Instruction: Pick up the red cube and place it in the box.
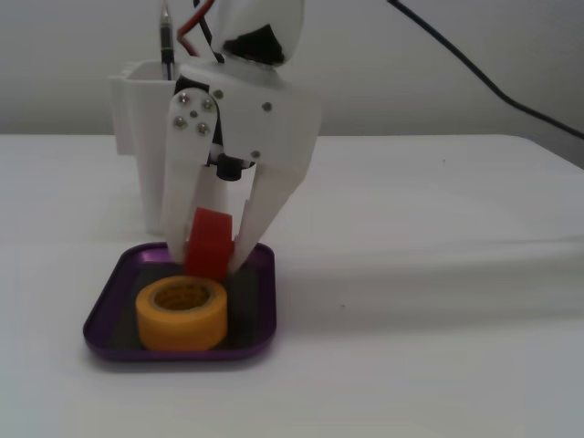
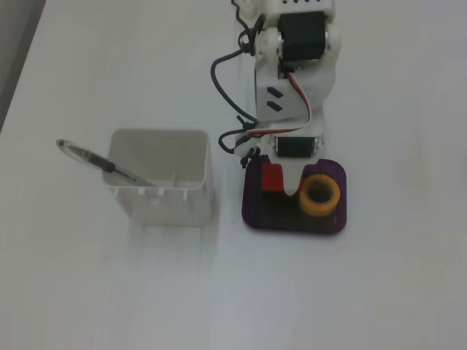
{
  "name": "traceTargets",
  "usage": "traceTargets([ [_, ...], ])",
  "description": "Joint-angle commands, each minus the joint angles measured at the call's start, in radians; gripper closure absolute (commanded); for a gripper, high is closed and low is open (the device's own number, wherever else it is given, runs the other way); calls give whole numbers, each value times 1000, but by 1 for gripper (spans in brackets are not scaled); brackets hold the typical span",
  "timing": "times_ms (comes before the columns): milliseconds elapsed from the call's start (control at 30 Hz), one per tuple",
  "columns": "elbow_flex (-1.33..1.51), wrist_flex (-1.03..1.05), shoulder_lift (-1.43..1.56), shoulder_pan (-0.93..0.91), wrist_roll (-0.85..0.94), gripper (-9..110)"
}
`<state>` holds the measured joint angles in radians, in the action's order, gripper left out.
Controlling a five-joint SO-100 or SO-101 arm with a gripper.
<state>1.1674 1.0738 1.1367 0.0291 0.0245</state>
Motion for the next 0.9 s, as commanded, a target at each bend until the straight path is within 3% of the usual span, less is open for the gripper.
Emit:
traceTargets([
  [0, -44, -8, 3, -8, 6, 102],
  [267, -44, 0, -8, -32, 6, 100],
  [467, -46, 21, 3, -28, 6, 86],
  [667, -184, 199, 6, -23, -2, 78],
  [867, -586, 499, 69, -26, 6, 78],
])
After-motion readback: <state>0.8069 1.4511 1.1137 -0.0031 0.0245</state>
